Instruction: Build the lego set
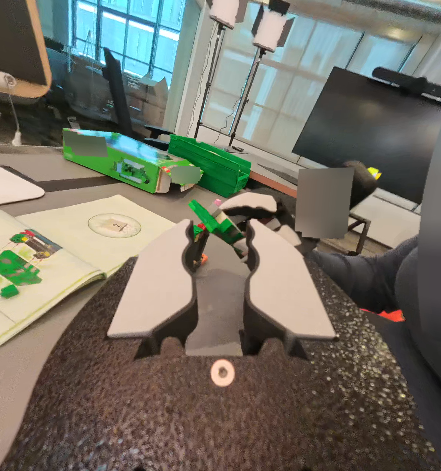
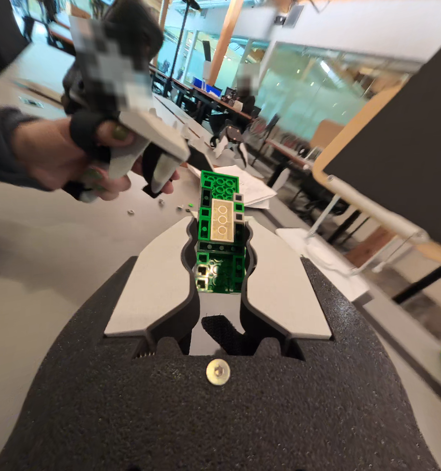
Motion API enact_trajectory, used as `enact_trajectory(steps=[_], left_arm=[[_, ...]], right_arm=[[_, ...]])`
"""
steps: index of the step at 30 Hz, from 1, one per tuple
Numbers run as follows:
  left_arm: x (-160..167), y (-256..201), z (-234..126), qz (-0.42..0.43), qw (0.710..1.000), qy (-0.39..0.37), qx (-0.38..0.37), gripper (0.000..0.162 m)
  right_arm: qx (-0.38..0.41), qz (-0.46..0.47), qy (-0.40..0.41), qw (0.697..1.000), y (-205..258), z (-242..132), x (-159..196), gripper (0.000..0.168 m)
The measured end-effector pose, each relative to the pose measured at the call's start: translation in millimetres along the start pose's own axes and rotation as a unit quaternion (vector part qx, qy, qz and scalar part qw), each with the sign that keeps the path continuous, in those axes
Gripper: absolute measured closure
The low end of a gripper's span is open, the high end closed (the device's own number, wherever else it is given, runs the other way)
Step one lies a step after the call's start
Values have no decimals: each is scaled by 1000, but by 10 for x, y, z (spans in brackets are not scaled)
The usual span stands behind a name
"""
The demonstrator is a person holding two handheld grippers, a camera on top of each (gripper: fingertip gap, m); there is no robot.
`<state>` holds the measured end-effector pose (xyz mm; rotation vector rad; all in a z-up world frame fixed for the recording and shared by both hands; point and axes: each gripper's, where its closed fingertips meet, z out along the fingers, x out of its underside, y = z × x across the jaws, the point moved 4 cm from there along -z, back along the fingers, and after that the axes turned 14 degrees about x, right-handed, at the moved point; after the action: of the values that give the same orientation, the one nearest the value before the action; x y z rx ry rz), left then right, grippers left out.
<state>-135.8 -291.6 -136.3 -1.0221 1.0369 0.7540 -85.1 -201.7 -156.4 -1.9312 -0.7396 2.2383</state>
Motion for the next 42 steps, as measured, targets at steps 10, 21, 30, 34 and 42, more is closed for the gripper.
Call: enact_trajectory(steps=[10,21,30,34,42], left_arm=[[21,20,-229,-39,998,26,-34,138],[-94,-7,-751,-1,996,-11,-94,156],[-151,37,-1584,23,973,-22,-228,156],[-154,-75,-1797,36,968,-2,-250,156],[-86,-190,-1987,42,968,19,-247,156]], right_arm=[[17,-119,-38,992,234,75,-132,135],[-13,-105,-36,994,386,298,-387,129],[-30,-32,366,930,102,1517,533,147],[-67,-90,443,890,131,1665,964,152],[-98,-114,452,879,93,1783,1200,151]])
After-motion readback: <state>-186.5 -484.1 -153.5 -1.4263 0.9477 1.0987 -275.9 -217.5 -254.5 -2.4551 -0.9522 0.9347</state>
